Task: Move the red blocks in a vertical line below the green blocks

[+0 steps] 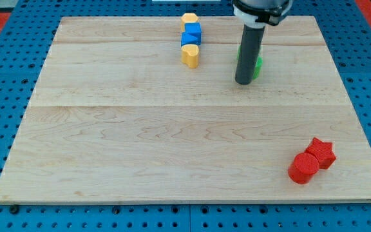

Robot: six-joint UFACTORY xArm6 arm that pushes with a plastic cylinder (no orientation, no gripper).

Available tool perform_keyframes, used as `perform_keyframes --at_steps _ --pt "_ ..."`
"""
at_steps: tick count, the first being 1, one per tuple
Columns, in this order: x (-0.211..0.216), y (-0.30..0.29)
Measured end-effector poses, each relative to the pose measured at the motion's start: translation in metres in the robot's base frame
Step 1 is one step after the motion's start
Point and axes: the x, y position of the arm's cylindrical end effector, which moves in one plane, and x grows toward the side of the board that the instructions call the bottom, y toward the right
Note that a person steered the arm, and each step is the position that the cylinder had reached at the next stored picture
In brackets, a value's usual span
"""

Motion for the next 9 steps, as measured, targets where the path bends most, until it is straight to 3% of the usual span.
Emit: perform_keyframes --at_steps 2,4,6,9 --pt "0.100 0.143" --pt "0.201 0.116" --pt "0.121 0.094" --pt "0.019 0.013"
